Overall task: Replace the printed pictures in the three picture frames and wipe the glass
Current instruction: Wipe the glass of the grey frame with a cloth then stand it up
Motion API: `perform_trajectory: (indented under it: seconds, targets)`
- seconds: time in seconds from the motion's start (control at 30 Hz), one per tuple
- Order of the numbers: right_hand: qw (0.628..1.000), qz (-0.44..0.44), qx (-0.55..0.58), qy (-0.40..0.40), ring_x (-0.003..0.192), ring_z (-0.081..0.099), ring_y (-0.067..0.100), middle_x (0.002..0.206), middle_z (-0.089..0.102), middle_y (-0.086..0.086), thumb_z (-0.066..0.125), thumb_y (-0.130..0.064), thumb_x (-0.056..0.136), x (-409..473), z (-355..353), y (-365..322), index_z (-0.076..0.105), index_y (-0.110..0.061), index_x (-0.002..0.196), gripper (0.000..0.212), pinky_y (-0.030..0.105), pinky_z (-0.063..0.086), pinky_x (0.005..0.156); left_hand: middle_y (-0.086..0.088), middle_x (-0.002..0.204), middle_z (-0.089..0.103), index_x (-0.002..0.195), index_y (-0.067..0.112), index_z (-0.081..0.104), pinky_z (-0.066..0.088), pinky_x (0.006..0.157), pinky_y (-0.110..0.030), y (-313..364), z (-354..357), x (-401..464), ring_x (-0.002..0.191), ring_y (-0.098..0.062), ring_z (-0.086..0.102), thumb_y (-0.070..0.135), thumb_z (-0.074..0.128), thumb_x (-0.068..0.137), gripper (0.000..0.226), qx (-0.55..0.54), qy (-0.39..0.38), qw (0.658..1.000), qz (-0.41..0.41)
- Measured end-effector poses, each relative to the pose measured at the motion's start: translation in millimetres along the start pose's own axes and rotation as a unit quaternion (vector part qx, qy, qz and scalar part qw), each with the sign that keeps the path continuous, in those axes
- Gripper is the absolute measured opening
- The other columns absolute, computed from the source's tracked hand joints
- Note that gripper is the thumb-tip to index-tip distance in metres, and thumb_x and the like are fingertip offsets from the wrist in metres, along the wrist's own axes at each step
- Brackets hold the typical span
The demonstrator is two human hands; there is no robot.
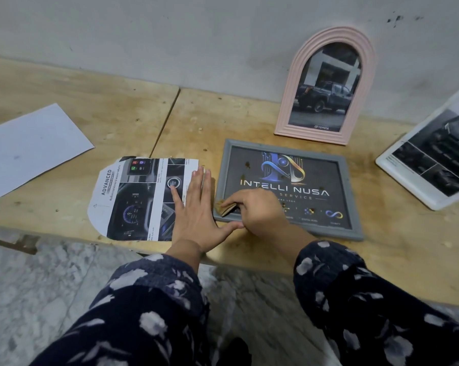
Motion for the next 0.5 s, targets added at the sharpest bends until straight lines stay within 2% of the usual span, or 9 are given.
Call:
perform_trajectory:
  seconds: [0.1, 0.17, 0.2, 0.27, 0.37, 0.43, 0.5]
  targets:
    - [0.998, 0.037, 0.057, 0.016, 0.092, 0.066, 0.014, 0.098, 0.073, -0.010, 0.047, 0.003, 0.083, 14, -21, 7, 0.075, -0.031, 0.098, 0.046, 0.031, 0.053, 0.084, 0.004, 0.159, -0.023, 0.155, 0.021, -0.005, -0.009, 0.113, -0.062, 1, 1, 0, 0.146, -0.013, -0.019, 0.091, 0.022, 0.070, 0.114, 0.024, 0.000, 1.000, 0.011]
    - [0.991, 0.069, 0.093, 0.071, 0.078, 0.063, 0.008, 0.091, 0.071, -0.011, 0.048, 0.002, 0.086, 32, -44, 15, 0.075, -0.029, 0.096, 0.043, 0.027, 0.051, 0.078, 0.008, 0.160, -0.017, 0.155, 0.024, 0.002, -0.010, 0.113, -0.062, 2, 2, 2, 0.146, -0.011, -0.019, 0.092, 0.017, 0.070, 0.110, 0.032, -0.003, 0.999, 0.014]
    - [0.989, 0.086, 0.077, 0.095, 0.074, 0.060, 0.009, 0.094, 0.070, -0.010, 0.049, 0.001, 0.087, 43, -56, 19, 0.074, -0.029, 0.099, 0.041, 0.025, 0.048, 0.073, 0.010, 0.161, -0.014, 0.155, 0.026, 0.004, -0.011, 0.113, -0.062, 1, 3, 2, 0.146, -0.010, -0.020, 0.092, 0.015, 0.070, 0.109, 0.032, -0.004, 0.999, 0.016]
    - [0.986, 0.110, -0.006, 0.124, 0.086, 0.062, 0.019, 0.108, 0.070, -0.004, 0.050, -0.001, 0.088, 64, -71, 26, 0.072, -0.032, 0.108, 0.043, 0.027, 0.045, 0.072, 0.015, 0.160, -0.008, 0.155, 0.028, 0.007, -0.011, 0.113, -0.062, 1, 3, 3, 0.146, -0.008, -0.019, 0.092, 0.013, 0.069, 0.107, 0.024, -0.003, 1.000, 0.020]
    - [0.981, 0.103, -0.101, 0.133, 0.102, 0.061, 0.029, 0.114, 0.066, 0.004, 0.048, 0.002, 0.087, 89, -64, 36, 0.068, -0.028, 0.117, 0.047, 0.029, 0.044, 0.074, 0.019, 0.160, -0.002, 0.154, 0.031, 0.008, -0.011, 0.113, -0.061, 1, 2, 3, 0.146, -0.007, -0.016, 0.092, 0.013, 0.069, 0.105, 0.016, -0.002, 1.000, 0.025]
    - [0.983, 0.092, -0.116, 0.105, 0.104, 0.060, 0.031, 0.114, 0.064, 0.008, 0.047, 0.001, 0.089, 99, -45, 43, 0.067, -0.023, 0.120, 0.045, 0.030, 0.046, 0.079, 0.020, 0.159, 0.002, 0.154, 0.031, 0.010, -0.011, 0.113, -0.060, 0, 2, 4, 0.147, -0.006, -0.014, 0.092, 0.016, 0.069, 0.105, 0.006, 0.001, 1.000, 0.025]
    - [0.986, 0.080, -0.103, 0.106, 0.105, 0.060, 0.030, 0.114, 0.065, 0.007, 0.046, 0.007, 0.085, 101, -29, 49, 0.067, -0.026, 0.120, 0.052, 0.030, 0.048, 0.084, 0.020, 0.159, 0.005, 0.154, 0.030, 0.012, -0.011, 0.113, -0.061, 0, 2, 5, 0.147, -0.006, -0.012, 0.091, 0.019, 0.069, 0.105, -0.002, 0.001, 1.000, 0.023]
Point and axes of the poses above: each hand's wrist, its own x-axis towards the middle knuckle, its own z-axis out of the palm, y = z × x, the point moved 1 cm from there along x, towards the middle knuckle
